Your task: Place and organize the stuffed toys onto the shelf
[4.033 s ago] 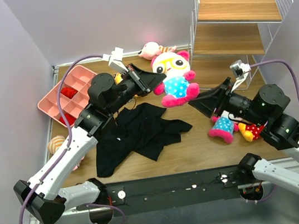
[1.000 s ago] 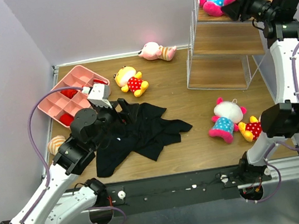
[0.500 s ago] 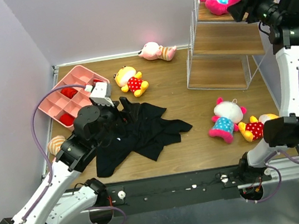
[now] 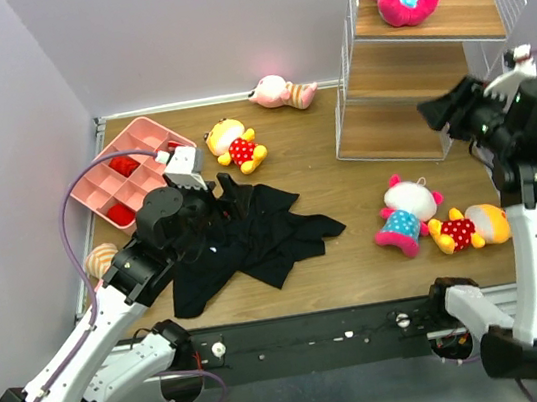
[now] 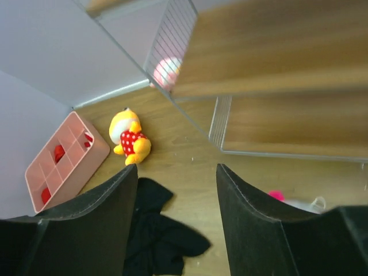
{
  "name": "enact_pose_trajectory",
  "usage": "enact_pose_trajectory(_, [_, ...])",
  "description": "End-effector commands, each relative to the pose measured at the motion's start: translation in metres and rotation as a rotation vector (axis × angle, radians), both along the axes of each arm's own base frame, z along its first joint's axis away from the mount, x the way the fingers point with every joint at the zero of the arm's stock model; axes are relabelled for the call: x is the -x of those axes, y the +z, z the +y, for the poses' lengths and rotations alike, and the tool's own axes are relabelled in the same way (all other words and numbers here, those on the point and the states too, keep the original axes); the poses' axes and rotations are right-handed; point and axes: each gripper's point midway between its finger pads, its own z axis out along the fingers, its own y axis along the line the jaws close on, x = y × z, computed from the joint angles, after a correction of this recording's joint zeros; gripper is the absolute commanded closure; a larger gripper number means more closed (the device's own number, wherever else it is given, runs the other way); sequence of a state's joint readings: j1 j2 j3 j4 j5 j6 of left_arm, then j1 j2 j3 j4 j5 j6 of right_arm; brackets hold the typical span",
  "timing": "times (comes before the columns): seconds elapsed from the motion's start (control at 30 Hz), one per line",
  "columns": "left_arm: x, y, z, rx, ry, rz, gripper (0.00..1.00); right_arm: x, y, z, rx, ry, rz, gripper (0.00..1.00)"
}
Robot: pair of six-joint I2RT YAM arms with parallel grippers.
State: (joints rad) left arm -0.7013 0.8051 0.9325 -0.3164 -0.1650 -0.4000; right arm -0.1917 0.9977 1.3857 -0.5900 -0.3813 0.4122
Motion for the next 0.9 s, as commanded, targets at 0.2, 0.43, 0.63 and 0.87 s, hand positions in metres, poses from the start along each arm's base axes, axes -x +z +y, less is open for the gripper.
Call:
enact_pose_trajectory(0.2, [-0.001, -0.001, 0.002, -0.016, 0.000, -0.015, 0.01, 0.072, -0.166, -0.020, -0.040, -0.219, 0.362, 0.43])
enact_pose_trajectory(0.43, [-0.001, -0.002, 0.004, -0.023, 0.006, -0.021, 0.01, 0.078, -0.266, -0.020, -0.056, -0.258, 0.613, 0.46])
enact_pose_trajectory(0.63, [-0.002, -0.003, 0.005, -0.029, 0.012, -0.025, 0.01, 0.071, -0.298, 0.011, -0.008, -0.245, 0.710, 0.44])
enact_pose_trajectory(0.87, [-0.004, -0.008, 0.000, -0.039, -0.008, -0.009, 0.01, 0.076, -0.335, -0.001, 0.157, -0.362, 0.847, 0.43])
